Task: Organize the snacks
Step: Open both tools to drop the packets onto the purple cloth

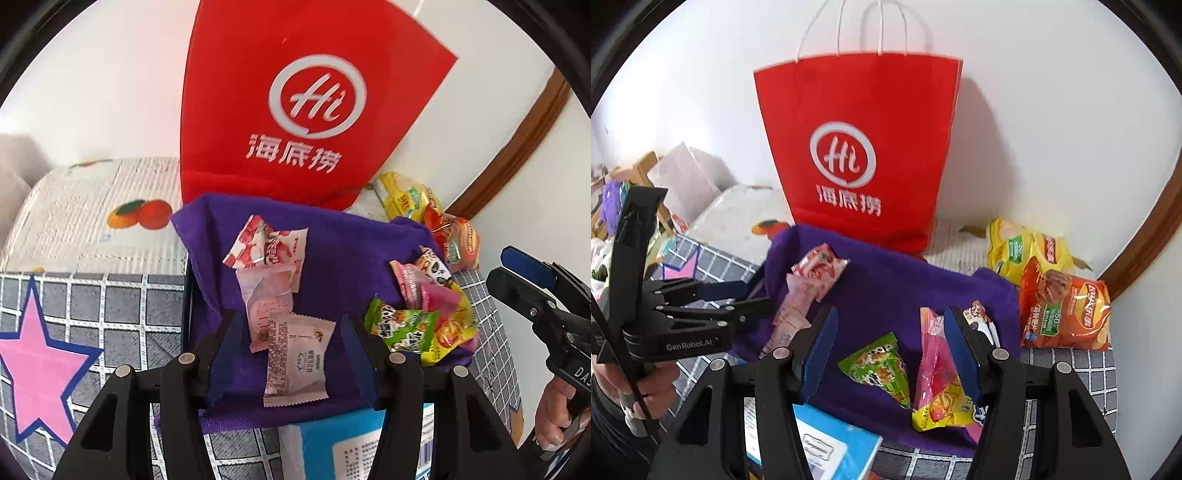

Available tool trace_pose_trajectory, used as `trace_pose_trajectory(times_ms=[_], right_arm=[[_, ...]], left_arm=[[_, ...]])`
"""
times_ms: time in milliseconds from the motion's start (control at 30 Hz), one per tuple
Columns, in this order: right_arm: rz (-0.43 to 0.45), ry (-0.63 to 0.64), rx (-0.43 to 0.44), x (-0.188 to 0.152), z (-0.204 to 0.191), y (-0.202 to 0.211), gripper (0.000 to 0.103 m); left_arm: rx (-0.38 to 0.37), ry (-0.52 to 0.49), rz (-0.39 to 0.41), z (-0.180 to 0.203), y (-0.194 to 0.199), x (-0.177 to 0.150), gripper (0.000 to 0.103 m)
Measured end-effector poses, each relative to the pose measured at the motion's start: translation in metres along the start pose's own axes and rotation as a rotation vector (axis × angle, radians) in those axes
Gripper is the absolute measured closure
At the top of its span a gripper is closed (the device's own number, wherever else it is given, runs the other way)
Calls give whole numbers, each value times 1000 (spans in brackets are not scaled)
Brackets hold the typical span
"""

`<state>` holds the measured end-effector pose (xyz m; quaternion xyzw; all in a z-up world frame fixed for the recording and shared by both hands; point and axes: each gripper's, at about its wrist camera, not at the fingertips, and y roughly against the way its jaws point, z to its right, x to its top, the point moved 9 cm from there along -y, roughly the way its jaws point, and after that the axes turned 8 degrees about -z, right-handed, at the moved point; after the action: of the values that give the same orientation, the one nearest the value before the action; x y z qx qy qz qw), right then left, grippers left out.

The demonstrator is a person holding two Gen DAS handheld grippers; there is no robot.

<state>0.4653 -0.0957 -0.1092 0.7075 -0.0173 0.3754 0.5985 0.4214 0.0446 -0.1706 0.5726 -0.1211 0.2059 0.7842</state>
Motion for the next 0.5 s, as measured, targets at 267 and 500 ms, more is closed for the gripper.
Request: trace_pose_trajectory(times_ms=[267, 500], right_arm=[[26, -64, -49, -19, 0, 23, 43], [-14, -92, -107, -98, 27, 26, 38]], left_arm=[[-13, -56, 34, 18, 31, 1, 45], [-52, -79, 69, 29, 58, 0, 44]])
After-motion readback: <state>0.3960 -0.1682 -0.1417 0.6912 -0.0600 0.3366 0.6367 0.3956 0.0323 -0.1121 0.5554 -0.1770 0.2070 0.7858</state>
